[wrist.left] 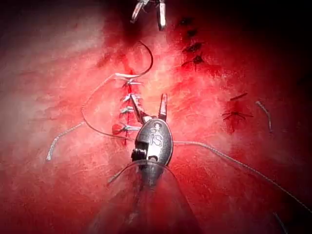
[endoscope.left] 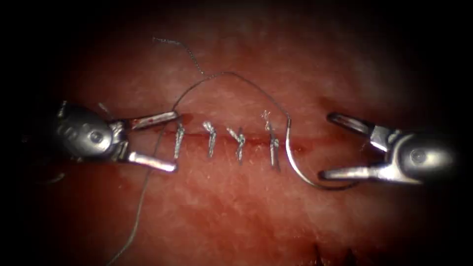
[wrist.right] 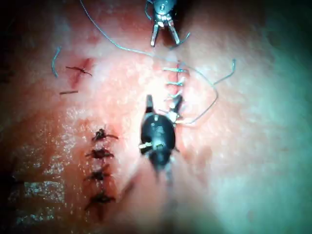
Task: Wound Closure
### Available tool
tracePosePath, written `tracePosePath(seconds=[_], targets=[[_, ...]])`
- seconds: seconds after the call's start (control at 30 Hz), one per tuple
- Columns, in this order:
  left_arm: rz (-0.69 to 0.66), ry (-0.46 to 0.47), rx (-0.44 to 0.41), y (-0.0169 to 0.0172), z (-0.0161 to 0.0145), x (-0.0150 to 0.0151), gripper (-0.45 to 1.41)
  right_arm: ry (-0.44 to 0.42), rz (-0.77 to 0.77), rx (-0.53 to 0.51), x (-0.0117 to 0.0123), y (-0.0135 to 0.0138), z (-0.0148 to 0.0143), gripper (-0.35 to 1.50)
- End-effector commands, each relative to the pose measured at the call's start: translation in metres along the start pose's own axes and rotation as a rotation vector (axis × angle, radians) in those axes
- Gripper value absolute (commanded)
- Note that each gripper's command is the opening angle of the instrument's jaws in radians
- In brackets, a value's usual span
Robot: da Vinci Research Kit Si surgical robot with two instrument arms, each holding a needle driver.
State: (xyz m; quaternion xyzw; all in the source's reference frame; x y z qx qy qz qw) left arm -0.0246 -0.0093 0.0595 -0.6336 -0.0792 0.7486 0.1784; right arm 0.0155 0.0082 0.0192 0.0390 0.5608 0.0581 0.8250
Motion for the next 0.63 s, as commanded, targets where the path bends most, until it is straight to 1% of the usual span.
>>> tracePosePath(seconds=[0.03,0.27,0.63], targets=[[-0.007,-0.003,0.003,0.0009,0.0002,-0.0005,0.31,0.003,0.004,0.004,-0.0001,-0.001,0.0008,0.93],[-0.011,-0.005,0.009,0.001,0.0002,0.0,0.39,0.001,-0.003,0.01,-0.0002,-0.0011,0.0008,0.93],[-0.03,-0.006,0.011,0.001,0.0001,0.0002,0.41,-0.002,-0.004,0.012,-0.0001,-0.0013,0.0008,0.93]])
